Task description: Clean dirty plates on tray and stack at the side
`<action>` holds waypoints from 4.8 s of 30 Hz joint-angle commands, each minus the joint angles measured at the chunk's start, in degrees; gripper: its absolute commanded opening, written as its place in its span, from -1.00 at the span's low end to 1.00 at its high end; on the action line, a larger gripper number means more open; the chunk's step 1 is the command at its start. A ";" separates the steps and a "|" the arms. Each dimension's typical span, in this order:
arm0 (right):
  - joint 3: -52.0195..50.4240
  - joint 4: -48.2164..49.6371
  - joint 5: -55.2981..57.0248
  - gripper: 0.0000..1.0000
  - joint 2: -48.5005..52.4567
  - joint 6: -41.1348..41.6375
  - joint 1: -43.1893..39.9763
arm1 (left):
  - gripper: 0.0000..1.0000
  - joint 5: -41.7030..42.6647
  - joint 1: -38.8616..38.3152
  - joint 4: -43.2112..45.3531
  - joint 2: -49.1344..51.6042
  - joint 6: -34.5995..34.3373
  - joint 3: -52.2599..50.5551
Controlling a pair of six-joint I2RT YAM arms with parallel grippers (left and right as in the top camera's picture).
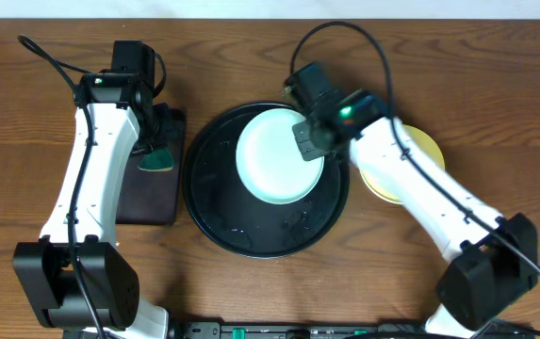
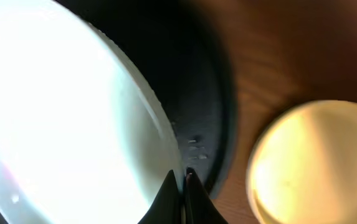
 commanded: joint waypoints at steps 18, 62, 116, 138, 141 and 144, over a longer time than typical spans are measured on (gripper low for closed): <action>-5.40 -4.94 -10.97 -0.97 -1.11 1.16 -37.62 | -0.85 -0.70 0.20 -0.17 0.24 -0.92 -0.35; -16.65 5.73 -15.93 0.99 -16.72 -4.17 -32.74 | -0.85 1.92 6.82 7.82 15.82 13.46 -1.73; -16.65 -1.38 -10.12 0.98 -60.92 -5.03 -32.59 | 0.50 5.35 7.21 7.17 -17.33 15.21 -0.11; -63.49 42.99 -14.69 0.98 -82.95 -10.75 -33.03 | 0.50 5.35 7.21 7.17 -17.33 15.21 -0.11; -70.42 47.82 -15.63 0.98 -87.21 -10.54 -33.03 | 0.50 5.35 7.21 7.17 -17.33 15.21 -0.11; -76.13 51.25 -16.52 0.99 -91.08 -10.29 -33.03 | 0.50 5.35 7.21 7.17 -17.33 15.21 -0.11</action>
